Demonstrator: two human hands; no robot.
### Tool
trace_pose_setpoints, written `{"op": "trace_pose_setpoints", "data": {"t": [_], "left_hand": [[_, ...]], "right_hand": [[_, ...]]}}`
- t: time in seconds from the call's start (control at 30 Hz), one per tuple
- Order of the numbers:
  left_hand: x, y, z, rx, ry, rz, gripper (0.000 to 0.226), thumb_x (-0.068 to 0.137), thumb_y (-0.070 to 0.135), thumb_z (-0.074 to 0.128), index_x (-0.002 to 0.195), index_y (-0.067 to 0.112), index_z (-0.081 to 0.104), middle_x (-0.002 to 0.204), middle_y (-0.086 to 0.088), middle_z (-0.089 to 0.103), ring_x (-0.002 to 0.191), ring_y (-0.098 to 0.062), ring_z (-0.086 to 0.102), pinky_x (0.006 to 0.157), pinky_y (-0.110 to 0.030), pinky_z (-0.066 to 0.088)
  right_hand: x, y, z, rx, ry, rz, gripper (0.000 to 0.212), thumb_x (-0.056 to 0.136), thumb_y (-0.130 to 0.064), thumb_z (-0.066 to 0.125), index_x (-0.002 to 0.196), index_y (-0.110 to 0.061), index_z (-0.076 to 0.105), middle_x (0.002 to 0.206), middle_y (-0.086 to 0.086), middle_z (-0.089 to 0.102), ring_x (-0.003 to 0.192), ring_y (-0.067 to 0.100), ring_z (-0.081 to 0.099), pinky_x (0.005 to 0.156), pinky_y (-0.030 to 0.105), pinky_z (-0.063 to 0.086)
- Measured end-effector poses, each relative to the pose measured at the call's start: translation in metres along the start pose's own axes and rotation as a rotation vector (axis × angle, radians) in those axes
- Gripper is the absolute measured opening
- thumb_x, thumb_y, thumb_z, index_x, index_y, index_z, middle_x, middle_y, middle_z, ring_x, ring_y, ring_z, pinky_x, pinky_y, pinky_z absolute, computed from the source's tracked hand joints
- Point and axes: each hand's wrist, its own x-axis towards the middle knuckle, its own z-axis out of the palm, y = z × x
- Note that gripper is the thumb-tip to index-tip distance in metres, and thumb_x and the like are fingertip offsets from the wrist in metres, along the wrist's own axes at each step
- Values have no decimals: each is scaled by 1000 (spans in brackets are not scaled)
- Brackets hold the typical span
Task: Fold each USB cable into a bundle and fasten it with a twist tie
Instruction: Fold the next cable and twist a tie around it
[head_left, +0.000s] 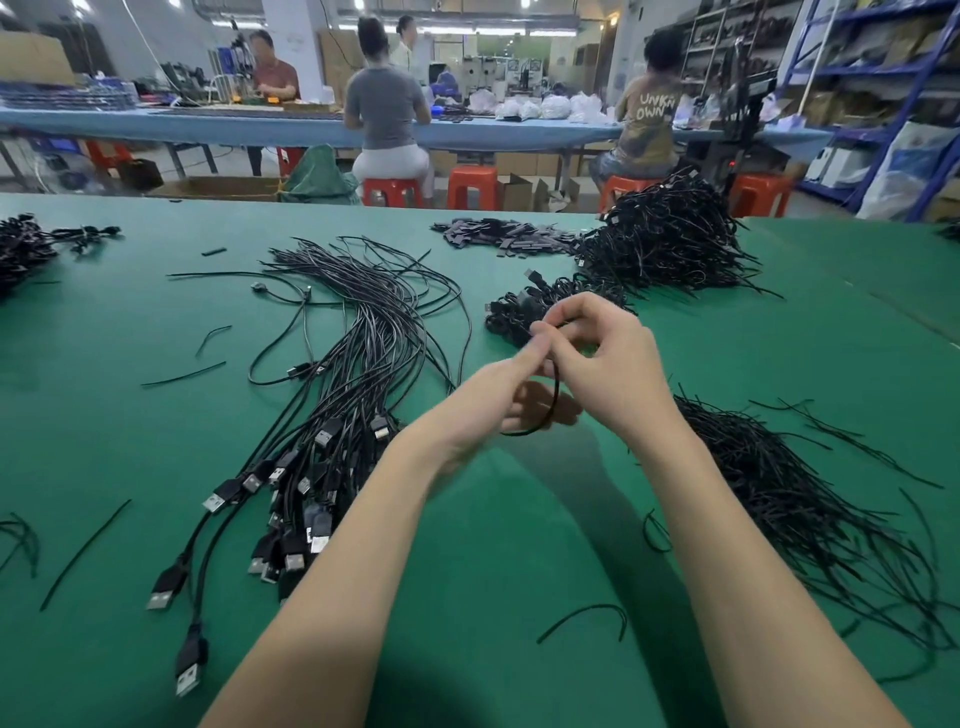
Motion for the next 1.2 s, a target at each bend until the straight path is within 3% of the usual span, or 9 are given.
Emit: {"op": "trace_pose_setpoints", "data": {"t": [0.13,0.2,0.33,0.43,0.63,0.8,0.87,1.0,1.2], "left_hand": [[0,4,10,-58,62,52,44,104,44,42,76,19,63,60,6,48,58,-16,53,73,-34,56],[0,6,12,-168,112,69,43,107,35,37,76,16,58,58,5,42,53,-14,45,61,-28,53],[0,12,10,-491,183,76,29,107,19,37,91,9,59,68,0,56,59,-13,54,64,-28,55],[-1,17,2,-712,245,62,26,107,17,35,90,12,54,67,2,51,56,-11,49,62,-23,47],[-3,21,-7,-913,289,26,35,109,25,31,78,15,44,51,8,20,40,-7,18,37,-17,16],[-7,23,-18,-935,251,67,31,104,26,34,75,18,40,48,9,18,47,-9,4,37,-19,8],[-9,23,-21,-893,238,86,26,101,24,38,75,19,41,49,9,17,48,-10,4,36,-18,7],[-13,26,-17,-712,142,115,27,103,26,39,77,19,45,53,8,21,43,-7,12,35,-18,13],[-21,27,-10,-348,-198,55,31,105,26,37,86,13,57,65,2,58,52,-10,46,49,-20,46]], "right_hand": [[-3,5,1,192,-34,103,26,105,-24,51,103,-21,77,86,-13,74,77,3,66,77,32,57],[-5,7,3,365,-167,268,33,109,-31,42,110,-21,73,92,-8,74,80,5,67,90,44,58],[-14,12,11,510,-535,371,46,106,-60,25,103,-55,71,85,-14,72,81,3,69,96,38,52],[-14,10,10,410,-598,344,49,99,-70,30,115,-41,64,89,11,78,93,15,74,107,41,46],[-12,9,-13,523,-784,396,42,100,-46,56,127,-15,63,74,14,69,48,19,56,56,31,55],[-16,18,-31,403,-1067,504,39,94,-34,59,125,-13,65,74,6,66,56,15,59,48,21,49],[-14,24,-33,259,-961,492,28,98,-36,62,116,-17,72,69,3,66,58,14,57,56,23,46],[-3,35,-28,-300,-422,301,29,80,-64,73,93,-37,73,69,-9,69,62,5,57,62,28,42],[-5,37,-26,-447,-91,230,6,87,-46,67,84,-41,69,71,-22,64,78,13,61,59,25,36]]}}
